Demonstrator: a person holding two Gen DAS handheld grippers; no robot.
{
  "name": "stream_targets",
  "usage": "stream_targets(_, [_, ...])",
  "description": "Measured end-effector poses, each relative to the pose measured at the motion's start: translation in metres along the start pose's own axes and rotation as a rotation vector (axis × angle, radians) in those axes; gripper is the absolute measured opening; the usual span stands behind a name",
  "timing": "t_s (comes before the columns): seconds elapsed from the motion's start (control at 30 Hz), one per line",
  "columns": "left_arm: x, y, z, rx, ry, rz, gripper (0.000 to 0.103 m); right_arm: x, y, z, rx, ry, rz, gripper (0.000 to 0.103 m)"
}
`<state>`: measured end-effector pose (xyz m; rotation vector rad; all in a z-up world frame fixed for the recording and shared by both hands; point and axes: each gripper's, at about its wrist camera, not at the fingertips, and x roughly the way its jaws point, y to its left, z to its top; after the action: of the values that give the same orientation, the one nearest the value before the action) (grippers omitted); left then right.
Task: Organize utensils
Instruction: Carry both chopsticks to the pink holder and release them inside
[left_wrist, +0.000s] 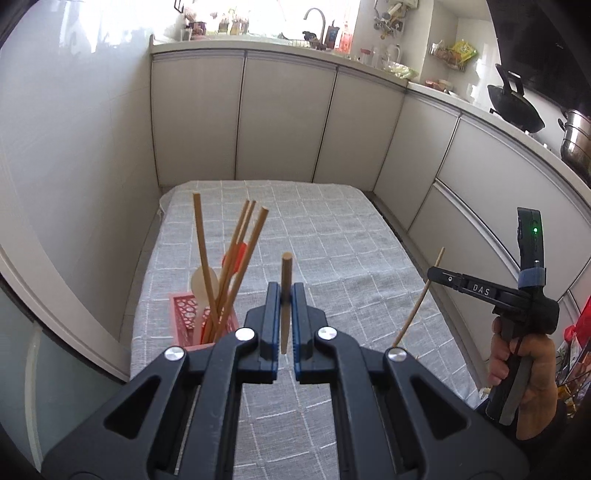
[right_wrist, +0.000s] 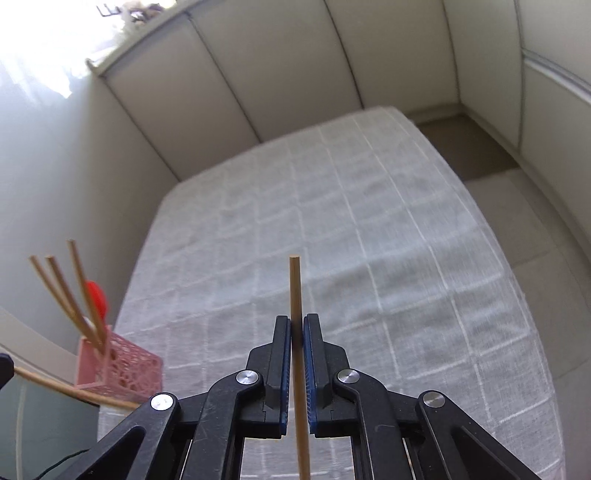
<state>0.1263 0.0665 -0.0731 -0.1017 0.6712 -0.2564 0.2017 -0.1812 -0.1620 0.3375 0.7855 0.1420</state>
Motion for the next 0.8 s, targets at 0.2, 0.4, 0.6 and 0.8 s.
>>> stream_targets(0.2, [-0.035,0.015,0.026,-0.022,-0.111,0.012,0.006,-0.036,0.046,0.025,-0.076,-0.092,0.083,0.006])
stream_targets(0.4, [-0.052,0.026,0.046,-0.015,-0.185,0.058,0.006,-0.058,0.098,0.048,-0.147,-0.145,0.175,0.006])
stream_targets(0.6, [-0.049,0.032,0.05,-0.015,-0.203,0.105,0.006,-0.062,0.14,0.053,-0.198,-0.141,0.249,0.006])
stream_targets(0.8, [-0.024,0.043,0.05,-0.026,-0.16,0.13,0.006,-0.06,0.171,0.047,-0.239,-0.136,0.285,0.006])
